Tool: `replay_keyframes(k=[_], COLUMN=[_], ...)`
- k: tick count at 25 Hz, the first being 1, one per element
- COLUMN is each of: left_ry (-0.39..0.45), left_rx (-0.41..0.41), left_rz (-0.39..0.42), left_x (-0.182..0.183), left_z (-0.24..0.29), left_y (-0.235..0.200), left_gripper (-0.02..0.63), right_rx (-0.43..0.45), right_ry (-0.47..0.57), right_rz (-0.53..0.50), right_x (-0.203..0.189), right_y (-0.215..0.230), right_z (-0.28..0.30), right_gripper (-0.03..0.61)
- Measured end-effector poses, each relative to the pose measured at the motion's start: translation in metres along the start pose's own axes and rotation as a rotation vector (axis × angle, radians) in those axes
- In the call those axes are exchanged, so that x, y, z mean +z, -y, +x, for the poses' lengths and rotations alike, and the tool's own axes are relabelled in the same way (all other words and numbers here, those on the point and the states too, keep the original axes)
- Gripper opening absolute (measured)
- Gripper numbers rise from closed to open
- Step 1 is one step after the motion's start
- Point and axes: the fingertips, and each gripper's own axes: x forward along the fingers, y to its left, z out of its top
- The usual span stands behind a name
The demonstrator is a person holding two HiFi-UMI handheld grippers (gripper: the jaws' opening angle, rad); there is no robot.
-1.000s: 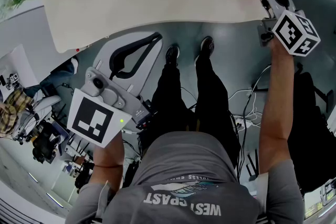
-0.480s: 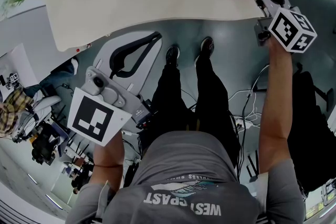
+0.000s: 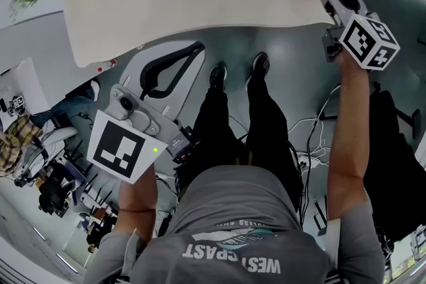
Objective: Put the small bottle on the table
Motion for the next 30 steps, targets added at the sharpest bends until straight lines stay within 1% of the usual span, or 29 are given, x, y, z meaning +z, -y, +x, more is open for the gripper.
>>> replay_keyframes(k=[9, 16, 20, 24, 28, 30], left_ry=[0.035, 0.065, 0.081, 0.102, 0.112, 0.122], left_rx=[-0.002, 0.002, 0.002, -0.003, -0.008, -0.008], left_rz=[0.040, 0.077, 0.090, 0.102, 0.100, 0.104], left_x=[0.029, 0.053, 0.068, 0.083, 0.100, 0.108], left_z=[-0.017, -0.035, -0.047, -0.062, -0.083, -0.091], left_y=[0.006, 0.017, 0.022, 0.029, 0.046, 0.051], left_gripper=[0.003, 0.003, 0.003, 0.003, 0.003, 0.003], right_rx=[-0.029, -0.067, -0.091, -0.104, -0.088, -0.075], right_ry=[0.045, 0.083, 0.108, 0.137, 0.165, 0.185], right_rz=[-0.038, -0.056, -0.066, -0.086, -0.084, -0.078], right_x=[0.031, 0.048, 0.060, 0.075, 0.091, 0.100], right_y=[-0.015, -0.028, -0.040, -0.061, -0.092, -0.107], right_z=[-0.035, -0.075, -0.101, -0.133, -0.178, -0.198], right_gripper=[0.179, 0.143, 0.108, 0.057, 0.005, 0.002])
